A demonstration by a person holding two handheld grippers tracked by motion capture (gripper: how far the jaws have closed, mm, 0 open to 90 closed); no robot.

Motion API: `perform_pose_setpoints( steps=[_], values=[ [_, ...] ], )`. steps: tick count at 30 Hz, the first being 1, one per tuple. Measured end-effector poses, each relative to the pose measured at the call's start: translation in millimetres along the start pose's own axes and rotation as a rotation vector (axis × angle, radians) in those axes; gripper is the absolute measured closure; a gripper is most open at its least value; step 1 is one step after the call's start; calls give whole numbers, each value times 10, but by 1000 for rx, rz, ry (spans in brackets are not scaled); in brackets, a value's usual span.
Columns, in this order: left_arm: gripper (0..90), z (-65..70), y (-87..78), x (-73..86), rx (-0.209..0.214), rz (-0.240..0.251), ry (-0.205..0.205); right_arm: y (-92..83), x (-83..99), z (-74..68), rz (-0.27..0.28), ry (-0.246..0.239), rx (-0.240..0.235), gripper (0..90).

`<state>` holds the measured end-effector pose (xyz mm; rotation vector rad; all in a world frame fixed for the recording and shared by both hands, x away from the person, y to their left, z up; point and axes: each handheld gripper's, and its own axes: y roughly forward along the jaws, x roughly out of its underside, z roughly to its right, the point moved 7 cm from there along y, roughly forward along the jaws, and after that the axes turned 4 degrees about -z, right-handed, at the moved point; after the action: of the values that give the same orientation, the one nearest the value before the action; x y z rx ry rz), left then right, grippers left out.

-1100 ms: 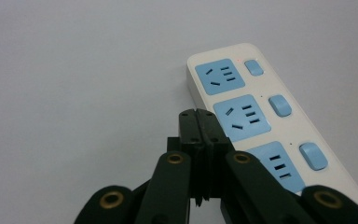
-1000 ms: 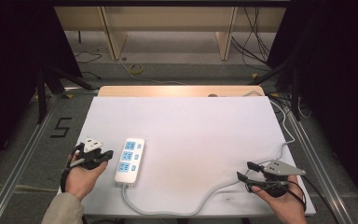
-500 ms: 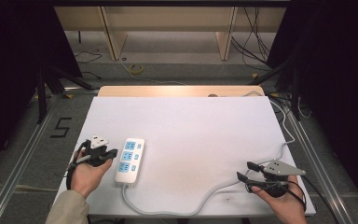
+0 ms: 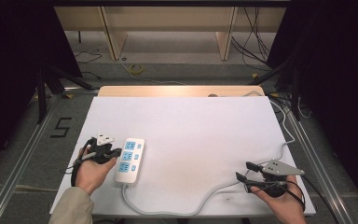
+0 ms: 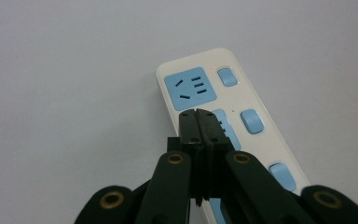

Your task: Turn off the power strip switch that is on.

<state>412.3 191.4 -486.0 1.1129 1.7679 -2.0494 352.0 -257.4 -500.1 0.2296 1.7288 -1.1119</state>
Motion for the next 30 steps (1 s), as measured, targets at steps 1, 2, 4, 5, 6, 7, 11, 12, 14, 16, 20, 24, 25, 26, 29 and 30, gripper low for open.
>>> perform_pose_setpoints(
  steps=[1,2,4,5,6,7,11,12,14,16,20,24,25,26,29,30],
  values=[
    [896,14,6,-14,3,-3,2,0,0,0,0,0,0,409],
    [895,14,6,-14,3,-3,2,0,-1,-1,0,1,1,409],
    [896,36,18,-36,8,-9,7,2,-3,-2,1,-1,1,409],
    [896,41,22,-42,8,-12,12,3,-3,-3,0,-1,1,409],
    [896,41,22,-42,8,-12,12,3,-3,-3,0,-1,1,409],
    [896,52,28,-50,9,-13,13,3,-3,-5,0,0,0,409],
    [896,76,44,-78,11,-19,23,5,-3,-6,0,1,-1,409],
    [895,80,50,-86,11,-16,22,6,-3,-6,2,1,-1,409],
    [896,89,63,-99,8,-20,26,5,-2,-8,-1,0,-2,409],
    [896,93,66,-101,11,-22,30,6,-5,-8,2,-1,-2,409],
    [896,109,78,-118,12,-26,34,3,-8,-9,1,0,-1,409],
    [896,127,83,-139,15,-26,33,3,-8,-10,2,0,-1,408],
    [896,137,90,-150,17,-27,35,3,-8,-10,1,0,-1,409],
    [896,137,90,-150,17,-27,35,4,-9,-10,2,0,-1,409],
    [896,150,101,-166,17,-28,36,3,-10,-9,2,-1,-1,409],
    [896,151,101,-170,17,-31,37,2,-10,-9,2,-1,-1,409]
  ],
)
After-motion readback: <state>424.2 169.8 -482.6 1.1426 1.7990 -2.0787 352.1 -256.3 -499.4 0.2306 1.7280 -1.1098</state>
